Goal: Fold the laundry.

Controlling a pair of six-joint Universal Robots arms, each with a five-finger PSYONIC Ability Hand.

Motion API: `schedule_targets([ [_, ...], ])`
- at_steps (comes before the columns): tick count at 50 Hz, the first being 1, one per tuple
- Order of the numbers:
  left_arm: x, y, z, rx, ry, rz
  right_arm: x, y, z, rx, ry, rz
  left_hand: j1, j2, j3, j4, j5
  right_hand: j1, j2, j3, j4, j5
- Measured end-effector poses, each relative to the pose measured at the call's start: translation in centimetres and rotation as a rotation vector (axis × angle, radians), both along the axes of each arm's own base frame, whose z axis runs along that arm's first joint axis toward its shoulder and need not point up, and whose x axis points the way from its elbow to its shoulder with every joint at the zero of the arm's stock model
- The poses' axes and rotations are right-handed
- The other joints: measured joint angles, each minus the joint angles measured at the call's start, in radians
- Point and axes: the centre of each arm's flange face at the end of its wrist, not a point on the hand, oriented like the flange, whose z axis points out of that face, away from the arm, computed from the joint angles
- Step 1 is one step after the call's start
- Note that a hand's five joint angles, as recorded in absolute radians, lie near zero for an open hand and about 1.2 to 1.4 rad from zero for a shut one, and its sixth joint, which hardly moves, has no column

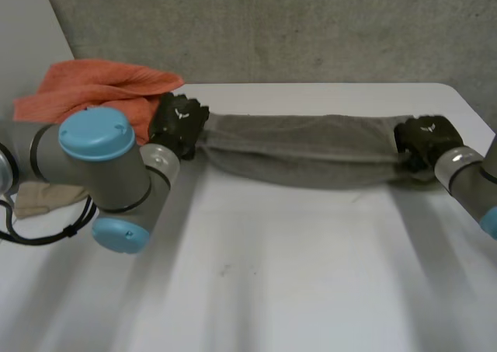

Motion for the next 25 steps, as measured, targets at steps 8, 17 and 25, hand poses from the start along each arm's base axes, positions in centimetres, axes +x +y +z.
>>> schedule_targets([
  [8,0.7,0.6,-0.7,0.031,-0.015,0.008,-4.0,-1.2,-2.1,0.147,-0.068,-0.107,0.0,0.0,0.0,0.0,0.0,-0.239,-0.239,-0.251,-0.262,-0.27],
  [17,1.8,1.0,0.2,0.032,-0.014,0.027,-6.4,-1.0,-2.3,0.258,-0.07,-0.167,0.0,0.0,0.0,0.0,0.0,0.208,0.281,0.278,0.278,0.213],
  [25,3.1,3.4,1.8,0.038,-0.022,0.029,-6.8,1.0,0.3,0.279,-0.038,-0.155,0.0,0.0,0.0,0.0,0.0,0.208,0.282,0.282,0.285,0.213],
])
